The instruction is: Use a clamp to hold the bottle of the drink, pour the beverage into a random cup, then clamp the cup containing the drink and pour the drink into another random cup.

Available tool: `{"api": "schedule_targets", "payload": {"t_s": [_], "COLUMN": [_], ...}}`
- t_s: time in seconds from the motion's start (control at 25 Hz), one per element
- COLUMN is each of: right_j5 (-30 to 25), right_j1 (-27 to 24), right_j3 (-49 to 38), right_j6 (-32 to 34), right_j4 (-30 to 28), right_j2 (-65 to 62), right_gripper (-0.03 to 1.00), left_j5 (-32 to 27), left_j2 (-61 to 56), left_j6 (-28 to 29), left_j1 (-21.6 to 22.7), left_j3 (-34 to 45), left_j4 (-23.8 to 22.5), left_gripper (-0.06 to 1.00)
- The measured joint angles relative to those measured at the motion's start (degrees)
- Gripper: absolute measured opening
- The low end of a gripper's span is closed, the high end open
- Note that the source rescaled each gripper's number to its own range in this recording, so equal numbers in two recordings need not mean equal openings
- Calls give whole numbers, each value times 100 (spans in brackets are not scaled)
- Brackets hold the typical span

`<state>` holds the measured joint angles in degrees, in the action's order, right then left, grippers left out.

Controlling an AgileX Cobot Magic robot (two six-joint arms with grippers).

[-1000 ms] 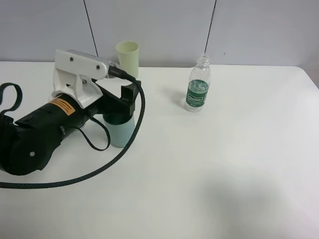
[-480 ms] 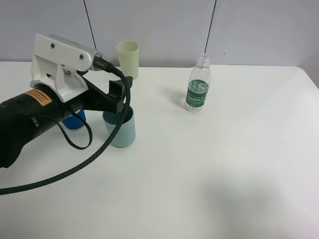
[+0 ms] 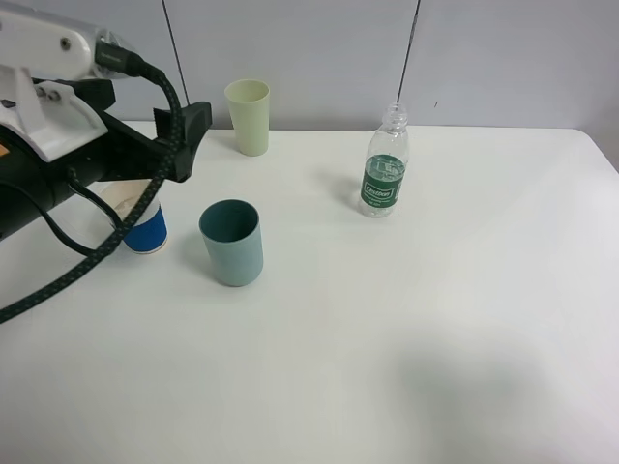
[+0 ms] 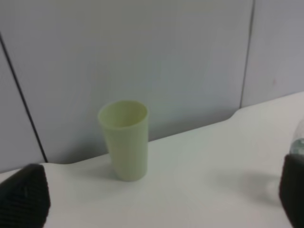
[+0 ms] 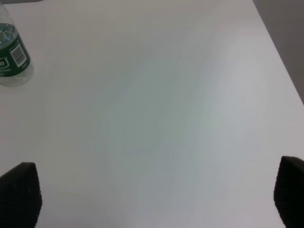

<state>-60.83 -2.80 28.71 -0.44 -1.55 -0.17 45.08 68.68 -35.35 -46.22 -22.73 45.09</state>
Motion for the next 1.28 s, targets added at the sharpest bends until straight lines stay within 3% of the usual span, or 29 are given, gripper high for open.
{"api": "schedule_targets", "payload": {"t_s": [0.16,0.44,0.56,0.68,0.8,1.04,1.16,1.28], "right_j5": [0,0,0,0,0,0,0,0], "right_j1": [0,0,0,0,0,0,0,0], "right_j3": [0,0,0,0,0,0,0,0], "right_j6": [0,0,0,0,0,0,0,0], "right_j4": [0,0,0,0,0,0,0,0], "right_j2": [0,0,0,0,0,0,0,0], "right_gripper": [100,100,100,100,100,100,100,100], "left_j5": [-105,-220,-215,-215,-364,-1192,-1612,-2120], "left_j2": [-440,-1065,-1124,-1124,-1191,-1345,-1568,-1976], "left_j6": [-636,-1452,-1551,-1397,-487,2489,3535,3854], "left_j1": [-6,-6,86,496,1022,2239,2648,2923], "left_j3": [3,3,3,3,3,3,3,3], "left_j4": [348,382,-8,-862,-1961,-3981,-4478,-4574], "left_gripper": [95,95,95,95,95,95,95,95]}}
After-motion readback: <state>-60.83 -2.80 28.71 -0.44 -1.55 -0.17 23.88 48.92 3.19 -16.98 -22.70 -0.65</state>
